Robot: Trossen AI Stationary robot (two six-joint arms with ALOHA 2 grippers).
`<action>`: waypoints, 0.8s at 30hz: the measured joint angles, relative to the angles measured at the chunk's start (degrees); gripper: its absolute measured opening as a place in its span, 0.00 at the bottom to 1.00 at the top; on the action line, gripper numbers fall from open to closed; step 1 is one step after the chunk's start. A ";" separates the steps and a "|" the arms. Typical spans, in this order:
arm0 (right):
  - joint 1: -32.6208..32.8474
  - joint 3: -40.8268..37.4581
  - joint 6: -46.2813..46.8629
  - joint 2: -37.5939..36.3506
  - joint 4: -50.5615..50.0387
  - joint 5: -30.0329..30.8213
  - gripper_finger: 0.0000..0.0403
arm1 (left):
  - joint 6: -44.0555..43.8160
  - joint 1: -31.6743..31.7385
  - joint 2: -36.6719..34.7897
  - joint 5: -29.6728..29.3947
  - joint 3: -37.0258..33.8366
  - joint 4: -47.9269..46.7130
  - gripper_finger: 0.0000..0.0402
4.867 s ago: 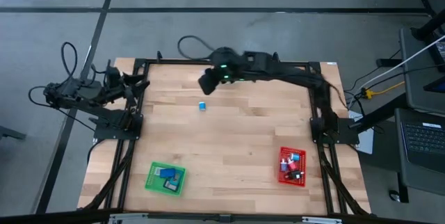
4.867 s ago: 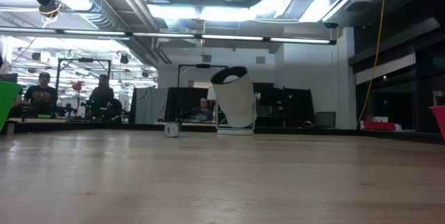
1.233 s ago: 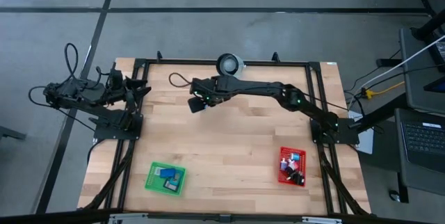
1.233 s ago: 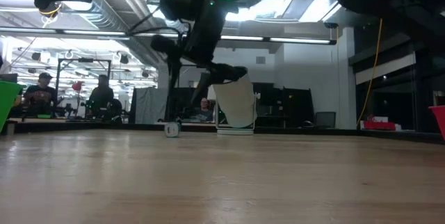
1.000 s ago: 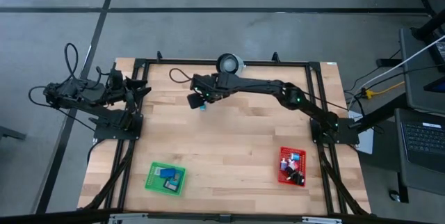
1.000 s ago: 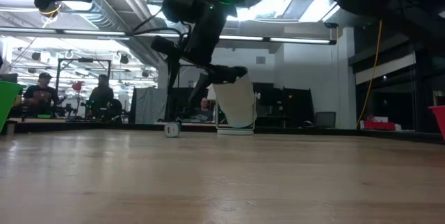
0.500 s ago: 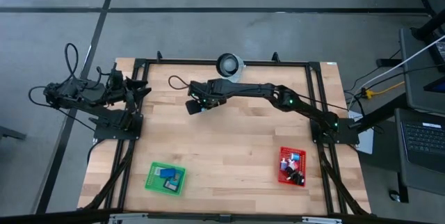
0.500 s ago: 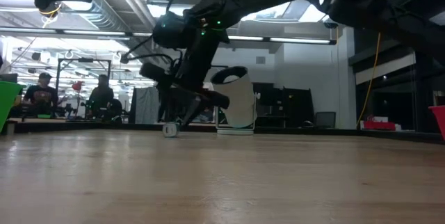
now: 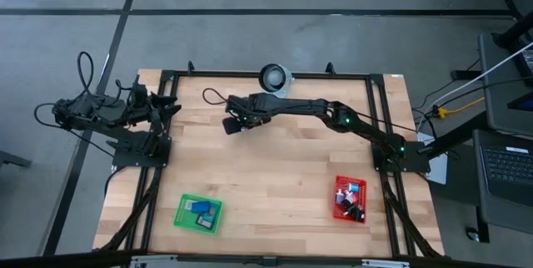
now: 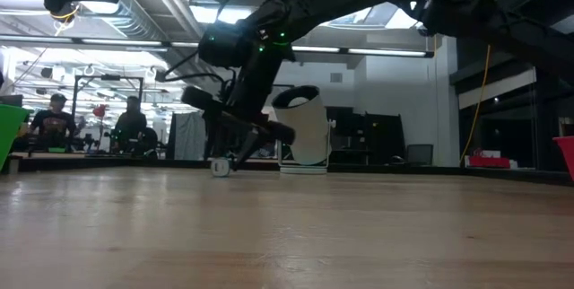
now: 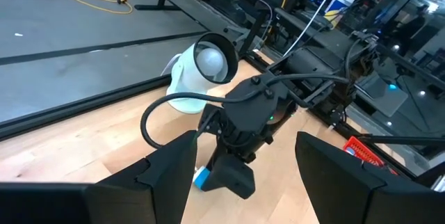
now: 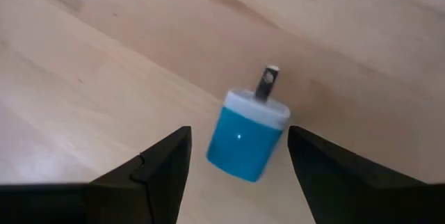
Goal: Pick & Place Office items
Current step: Put the light blue charger adapter into the red bin
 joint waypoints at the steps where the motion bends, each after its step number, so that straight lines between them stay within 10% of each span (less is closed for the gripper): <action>1: -0.02 0.00 0.10 0.00 0.39 0.00 0.61 | -0.02 0.02 0.00 -0.02 0.02 0.02 0.60; 24: -0.33 0.00 1.12 1.20 1.28 1.33 0.47 | -0.58 0.00 0.00 1.49 0.00 0.00 0.60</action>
